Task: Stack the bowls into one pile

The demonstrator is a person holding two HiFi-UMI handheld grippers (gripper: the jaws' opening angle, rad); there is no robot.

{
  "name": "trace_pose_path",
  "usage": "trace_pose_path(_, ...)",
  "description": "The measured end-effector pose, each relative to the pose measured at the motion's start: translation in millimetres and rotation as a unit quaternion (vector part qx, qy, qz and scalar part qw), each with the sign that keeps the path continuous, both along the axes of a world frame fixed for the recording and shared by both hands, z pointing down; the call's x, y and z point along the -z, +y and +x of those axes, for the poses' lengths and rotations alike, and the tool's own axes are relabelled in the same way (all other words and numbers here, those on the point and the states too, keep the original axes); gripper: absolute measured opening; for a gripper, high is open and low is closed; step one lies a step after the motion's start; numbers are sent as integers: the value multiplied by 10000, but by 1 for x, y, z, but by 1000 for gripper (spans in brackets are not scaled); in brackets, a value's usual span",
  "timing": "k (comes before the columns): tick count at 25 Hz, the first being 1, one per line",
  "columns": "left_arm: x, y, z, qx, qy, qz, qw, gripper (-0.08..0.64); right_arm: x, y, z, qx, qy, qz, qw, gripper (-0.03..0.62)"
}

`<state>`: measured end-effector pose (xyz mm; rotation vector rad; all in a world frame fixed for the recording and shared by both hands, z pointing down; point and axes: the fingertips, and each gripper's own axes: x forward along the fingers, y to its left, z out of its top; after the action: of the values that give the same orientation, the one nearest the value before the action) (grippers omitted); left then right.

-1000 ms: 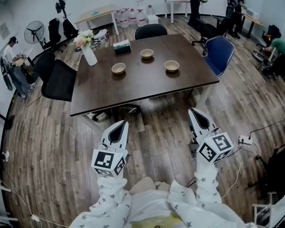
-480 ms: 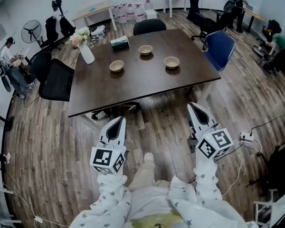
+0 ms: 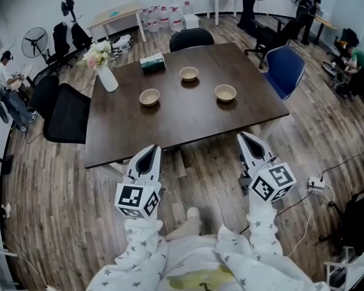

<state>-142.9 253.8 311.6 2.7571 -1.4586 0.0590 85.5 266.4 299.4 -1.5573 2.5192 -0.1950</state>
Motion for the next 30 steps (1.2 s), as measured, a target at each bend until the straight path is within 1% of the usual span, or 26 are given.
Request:
trace_pose_path(9, -7, -87, 7, -433, 79, -125, 9990, 26, -10, -69, -5, -263, 11, -219, 9994, 21)
trace_pose_path(15, -20, -111, 14, -705, 111, -265, 9971, 25, -26, -92, -3, -486, -10, -431, 9979, 21)
trace_pose_path(19, -30, -120, 9, -686, 150, -387, 9968, 26, -34, -103, -6, -529, 19, -528, 9972, 21)
trace_pose_path(22, -38, -127, 4, -652, 155, -507, 9965, 26, -42, -111, -8, -549, -55, -620, 9966, 21)
trace_pose_path(25, -48, -134, 1, -593, 146, -635, 9961, 26, -49, -124, -11, -513, -104, -731, 9960, 21)
trace_pose_path(30, -57, -159, -1, -441, 133, -717, 9964, 26, -58, -154, -10, -412, -150, -785, 9960, 21)
